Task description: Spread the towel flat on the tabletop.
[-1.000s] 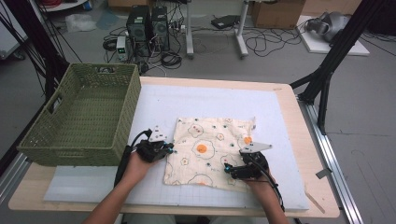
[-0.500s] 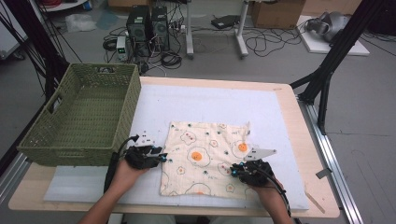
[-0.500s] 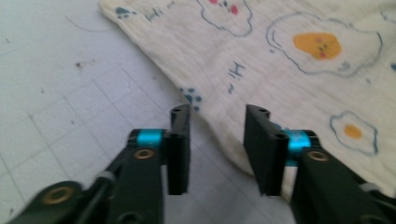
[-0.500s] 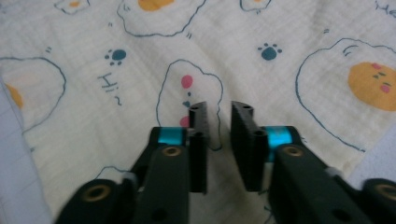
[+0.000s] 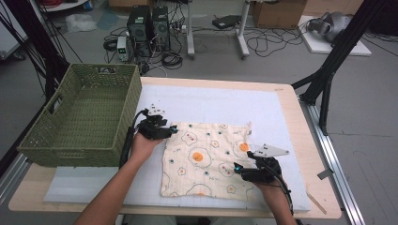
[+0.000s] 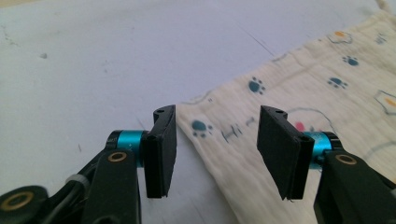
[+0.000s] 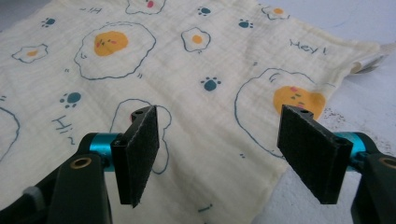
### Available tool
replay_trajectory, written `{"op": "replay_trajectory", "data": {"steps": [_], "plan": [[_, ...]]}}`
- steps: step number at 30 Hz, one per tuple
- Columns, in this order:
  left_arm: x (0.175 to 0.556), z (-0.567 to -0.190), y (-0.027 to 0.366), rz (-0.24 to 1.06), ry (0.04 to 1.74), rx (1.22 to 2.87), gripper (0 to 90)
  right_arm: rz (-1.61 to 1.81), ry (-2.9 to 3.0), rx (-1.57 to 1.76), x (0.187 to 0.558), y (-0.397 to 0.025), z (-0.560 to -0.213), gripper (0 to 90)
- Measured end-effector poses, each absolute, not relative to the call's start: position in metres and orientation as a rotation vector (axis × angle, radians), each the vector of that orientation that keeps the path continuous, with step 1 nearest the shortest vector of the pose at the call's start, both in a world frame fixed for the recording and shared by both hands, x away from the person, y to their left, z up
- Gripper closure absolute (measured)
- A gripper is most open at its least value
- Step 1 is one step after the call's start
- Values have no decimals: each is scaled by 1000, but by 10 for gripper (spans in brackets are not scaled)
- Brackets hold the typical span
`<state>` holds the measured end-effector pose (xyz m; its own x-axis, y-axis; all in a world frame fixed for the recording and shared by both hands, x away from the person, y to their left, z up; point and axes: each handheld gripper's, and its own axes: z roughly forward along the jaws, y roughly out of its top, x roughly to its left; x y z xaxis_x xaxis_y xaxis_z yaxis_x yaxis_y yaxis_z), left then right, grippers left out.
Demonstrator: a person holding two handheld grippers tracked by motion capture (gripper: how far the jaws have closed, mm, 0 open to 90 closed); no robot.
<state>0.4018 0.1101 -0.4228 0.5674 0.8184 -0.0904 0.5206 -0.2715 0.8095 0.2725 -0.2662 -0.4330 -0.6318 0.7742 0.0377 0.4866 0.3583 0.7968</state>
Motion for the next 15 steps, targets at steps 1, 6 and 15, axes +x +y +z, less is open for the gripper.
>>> {"op": "replay_trajectory", "data": {"steps": [1, 6, 15], "plan": [[404, -424, 109, 446, 1082, 1933, 478, 1156, 2280, 1106, 273, -267, -433, 292], [414, -437, 102, 438, 1086, 2000, 481, 1165, 2275, 1111, 274, -269, -433, 295], [416, -444, 98, 577, 1060, 2084, 862, 1157, 2286, 1116, 275, -268, -436, 305]]}}
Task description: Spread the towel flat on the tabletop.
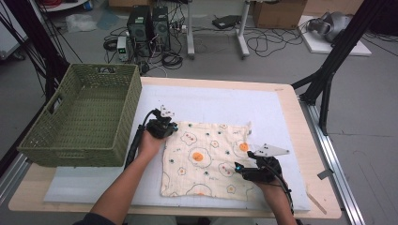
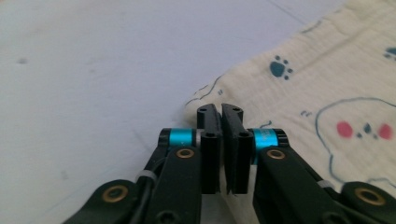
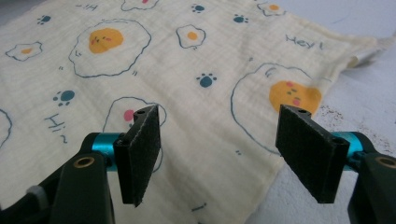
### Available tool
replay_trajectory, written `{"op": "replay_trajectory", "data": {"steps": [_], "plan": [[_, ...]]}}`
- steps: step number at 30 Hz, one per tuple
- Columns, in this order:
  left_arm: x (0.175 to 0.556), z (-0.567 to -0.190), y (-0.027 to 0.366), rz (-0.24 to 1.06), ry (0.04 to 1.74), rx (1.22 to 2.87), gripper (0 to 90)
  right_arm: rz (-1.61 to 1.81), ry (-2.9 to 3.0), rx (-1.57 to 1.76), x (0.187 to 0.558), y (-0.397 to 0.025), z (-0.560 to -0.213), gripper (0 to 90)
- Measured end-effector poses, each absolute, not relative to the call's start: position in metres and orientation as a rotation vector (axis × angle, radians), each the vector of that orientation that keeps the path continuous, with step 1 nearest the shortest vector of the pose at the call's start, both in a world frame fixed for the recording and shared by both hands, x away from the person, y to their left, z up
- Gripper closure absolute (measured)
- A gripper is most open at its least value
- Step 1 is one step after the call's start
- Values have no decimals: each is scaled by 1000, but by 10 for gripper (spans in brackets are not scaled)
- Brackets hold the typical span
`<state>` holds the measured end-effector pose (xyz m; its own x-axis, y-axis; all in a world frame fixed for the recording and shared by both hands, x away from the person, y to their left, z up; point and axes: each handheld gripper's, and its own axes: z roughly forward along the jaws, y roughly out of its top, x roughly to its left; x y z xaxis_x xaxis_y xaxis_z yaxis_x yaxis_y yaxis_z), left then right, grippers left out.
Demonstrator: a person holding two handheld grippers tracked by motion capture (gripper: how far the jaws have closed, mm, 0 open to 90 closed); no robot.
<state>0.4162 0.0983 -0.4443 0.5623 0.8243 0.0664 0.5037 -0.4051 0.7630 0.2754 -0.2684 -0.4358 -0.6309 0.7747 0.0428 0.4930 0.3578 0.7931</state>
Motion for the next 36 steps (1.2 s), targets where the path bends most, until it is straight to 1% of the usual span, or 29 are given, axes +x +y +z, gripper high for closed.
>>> {"op": "replay_trajectory", "data": {"steps": [2, 4, 5, 7, 9, 12, 17, 19, 20, 24, 25, 26, 27, 28, 29, 30, 31, 33, 36], "plan": [[420, -445, 107, 574, 1119, 2043, 863, 1155, 2285, 1115, 276, -268, -436, 306], [421, -446, 111, 549, 1121, 2022, 857, 1150, 2279, 1121, 278, -268, -436, 306], [421, -445, 111, 543, 1111, 2024, 829, 1149, 2274, 1124, 280, -269, -436, 306], [420, -444, 112, 518, 1128, 1987, 685, 1142, 2253, 1137, 286, -270, -435, 310], [420, -442, 113, 520, 1135, 1970, 575, 1121, 2228, 1151, 295, -271, -433, 319], [419, -440, 115, 502, 1147, 1960, 513, 1108, 2186, 1179, 312, -273, -429, 337], [418, -441, 117, 475, 1154, 1974, 501, 1049, 2170, 1224, 352, -268, -429, 338], [417, -443, 116, 462, 1146, 1983, 497, 1047, 2173, 1240, 368, -264, -432, 351], [417, -444, 115, 456, 1145, 1989, 497, 1028, 2180, 1251, 375, -261, -433, 371], [417, -446, 115, 447, 1146, 2000, 482, 921, 2245, 1228, 393, -253, -443, 635], [417, -446, 115, 451, 1143, 2001, 492, 948, 2232, 1246, 397, -255, -444, 734], [417, -446, 115, 468, 1134, 2019, 511, 942, 2226, 1251, 398, -257, -444, 779], [416, -446, 114, 490, 1127, 2031, 557, 947, 2227, 1259, 401, -260, -443, 840], [416, -445, 114, 478, 1114, 2032, 632, 923, 2219, 1254, 402, -261, -443, 868], [415, -445, 112, 468, 1092, 2039, 761, 888, 2204, 1242, 403, -262, -442, 875], [414, -445, 108, 489, 1076, 2056, 838, 864, 2181, 1248, 404, -263, -443, 878], [413, -445, 104, 517, 1056, 2067, 856, 842, 2157, 1252, 406, -264, -443, 878], [412, -445, 98, 570, 1057, 2069, 865, 838, 2111, 1285, 409, -266, -445, 878], [413, -446, 96, 616, 1087, 2019, 864, 831, 2090, 1291, 409, -265, -446, 870]]}}
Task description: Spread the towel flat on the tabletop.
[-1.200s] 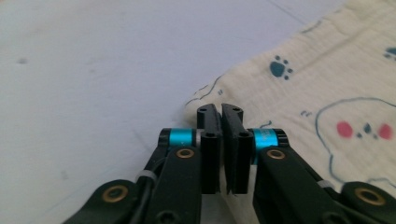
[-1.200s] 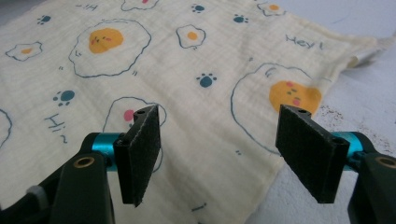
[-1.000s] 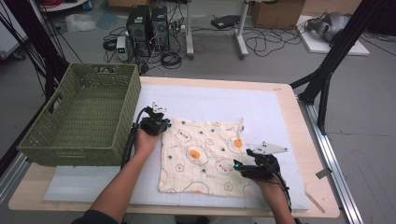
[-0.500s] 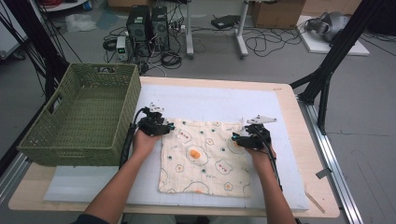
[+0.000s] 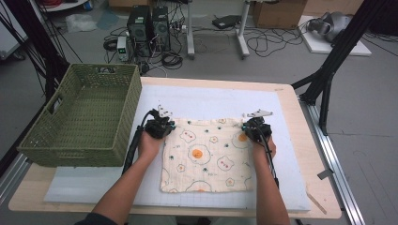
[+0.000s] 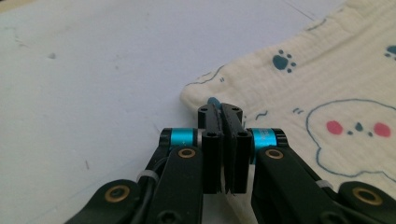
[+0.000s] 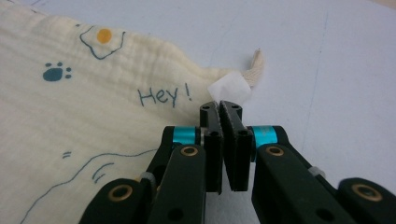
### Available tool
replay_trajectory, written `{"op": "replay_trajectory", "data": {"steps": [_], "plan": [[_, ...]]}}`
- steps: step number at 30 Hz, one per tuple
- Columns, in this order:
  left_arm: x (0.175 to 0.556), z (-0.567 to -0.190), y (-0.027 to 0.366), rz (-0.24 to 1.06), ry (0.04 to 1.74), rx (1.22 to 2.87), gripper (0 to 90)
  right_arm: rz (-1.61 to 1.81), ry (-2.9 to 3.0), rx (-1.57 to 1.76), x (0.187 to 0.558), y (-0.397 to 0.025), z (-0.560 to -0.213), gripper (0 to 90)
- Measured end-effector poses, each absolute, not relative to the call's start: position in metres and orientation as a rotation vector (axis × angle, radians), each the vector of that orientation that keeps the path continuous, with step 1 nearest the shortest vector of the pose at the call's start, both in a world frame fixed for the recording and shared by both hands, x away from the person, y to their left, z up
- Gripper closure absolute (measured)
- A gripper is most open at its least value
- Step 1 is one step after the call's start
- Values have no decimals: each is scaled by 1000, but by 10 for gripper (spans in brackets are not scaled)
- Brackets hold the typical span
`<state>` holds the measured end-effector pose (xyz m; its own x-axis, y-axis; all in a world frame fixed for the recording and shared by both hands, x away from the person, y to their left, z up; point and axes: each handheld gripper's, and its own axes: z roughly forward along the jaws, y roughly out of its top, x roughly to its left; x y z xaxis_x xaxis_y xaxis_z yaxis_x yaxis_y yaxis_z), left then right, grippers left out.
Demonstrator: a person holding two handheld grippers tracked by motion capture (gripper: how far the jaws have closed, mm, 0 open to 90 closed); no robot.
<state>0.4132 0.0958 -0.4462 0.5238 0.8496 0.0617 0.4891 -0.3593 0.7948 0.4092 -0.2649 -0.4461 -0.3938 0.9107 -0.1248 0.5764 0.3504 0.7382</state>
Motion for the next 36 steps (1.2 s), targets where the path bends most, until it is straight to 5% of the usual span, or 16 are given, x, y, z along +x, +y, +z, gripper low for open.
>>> {"op": "replay_trajectory", "data": {"steps": [2, 4, 8, 26, 32, 34, 36], "plan": [[415, -447, 97, 606, 1104, 1997, 822, 824, 2080, 1295, 408, -265, -446, 813], [416, -447, 100, 590, 1158, 1984, 630, 850, 2089, 1300, 407, -267, -444, 720], [415, -443, 110, 550, 1194, 1961, 489, 934, 2112, 1275, 398, -274, -438, 706], [385, -435, 105, 474, 1089, 2023, 530, 1100, 2226, 1146, 314, -288, -425, 592], [381, -445, 104, 479, 1111, 2054, 610, 1050, 2326, 1145, 301, -281, -445, 651], [378, -447, 106, 494, 1092, 2028, 654, 1067, 2316, 1166, 300, -283, -447, 740], [374, -448, 103, 504, 1054, 2041, 793, 1043, 2331, 1154, 300, -286, -445, 855]]}}
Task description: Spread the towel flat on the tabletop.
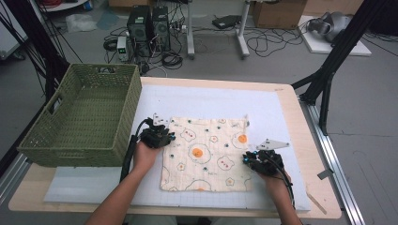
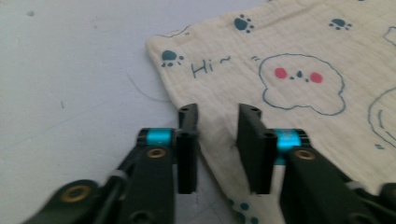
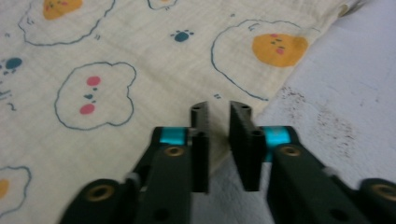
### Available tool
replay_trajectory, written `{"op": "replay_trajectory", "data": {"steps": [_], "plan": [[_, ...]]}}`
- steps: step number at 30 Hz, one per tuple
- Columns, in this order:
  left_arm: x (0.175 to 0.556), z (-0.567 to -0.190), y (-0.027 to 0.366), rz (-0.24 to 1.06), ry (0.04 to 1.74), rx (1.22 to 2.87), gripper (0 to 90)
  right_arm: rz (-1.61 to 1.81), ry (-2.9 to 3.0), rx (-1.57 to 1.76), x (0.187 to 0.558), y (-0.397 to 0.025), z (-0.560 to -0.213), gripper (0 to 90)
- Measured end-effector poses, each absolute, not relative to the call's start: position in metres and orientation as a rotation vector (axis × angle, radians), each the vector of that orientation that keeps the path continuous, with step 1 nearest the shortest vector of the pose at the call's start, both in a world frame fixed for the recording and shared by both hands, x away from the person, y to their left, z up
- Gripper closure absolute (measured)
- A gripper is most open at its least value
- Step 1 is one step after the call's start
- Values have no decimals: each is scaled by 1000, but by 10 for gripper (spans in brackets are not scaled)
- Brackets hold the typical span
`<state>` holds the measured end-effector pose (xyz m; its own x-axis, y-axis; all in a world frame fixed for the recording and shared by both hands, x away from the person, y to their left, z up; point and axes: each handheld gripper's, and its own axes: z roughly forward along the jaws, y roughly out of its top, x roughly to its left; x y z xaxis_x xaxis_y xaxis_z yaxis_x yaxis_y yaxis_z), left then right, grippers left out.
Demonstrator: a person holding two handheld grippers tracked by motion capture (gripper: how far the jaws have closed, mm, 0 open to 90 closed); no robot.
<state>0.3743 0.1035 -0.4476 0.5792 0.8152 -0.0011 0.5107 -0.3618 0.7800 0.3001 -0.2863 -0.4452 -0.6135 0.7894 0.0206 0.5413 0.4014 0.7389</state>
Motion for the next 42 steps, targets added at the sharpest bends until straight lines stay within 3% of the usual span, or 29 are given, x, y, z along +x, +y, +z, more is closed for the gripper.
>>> {"op": "replay_trajectory", "data": {"steps": [1, 8, 10, 12, 19, 22, 27, 32, 42], "plan": [[373, -448, 101, 526, 1046, 2047, 853, 1033, 2330, 1157, 300, -287, -445, 874], [368, -450, 108, 582, 1086, 2004, 842, 962, 2273, 1160, 298, -290, -442, 841], [368, -450, 110, 568, 1083, 1986, 737, 998, 2263, 1153, 297, -292, -442, 758], [367, -448, 114, 546, 1089, 1950, 570, 1034, 2246, 1144, 295, -294, -440, 694], [356, -439, 125, 450, 997, 1881, 396, 1122, 2161, 1126, 288, -297, -430, 395], [350, -440, 132, 408, 961, 1821, 356, 1143, 2142, 1110, 285, -297, -427, 302], [340, -438, 143, 379, 941, 1751, 178, 1167, 2113, 1087, 281, -294, -422, 215], [328, -434, 144, 363, 873, 1750, 174, 1247, 2070, 1126, 279, -295, -417, 117], [322, -432, 143, 365, 838, 1760, 181, 1191, 2069, 1080, 270, -297, -416, 112]]}}
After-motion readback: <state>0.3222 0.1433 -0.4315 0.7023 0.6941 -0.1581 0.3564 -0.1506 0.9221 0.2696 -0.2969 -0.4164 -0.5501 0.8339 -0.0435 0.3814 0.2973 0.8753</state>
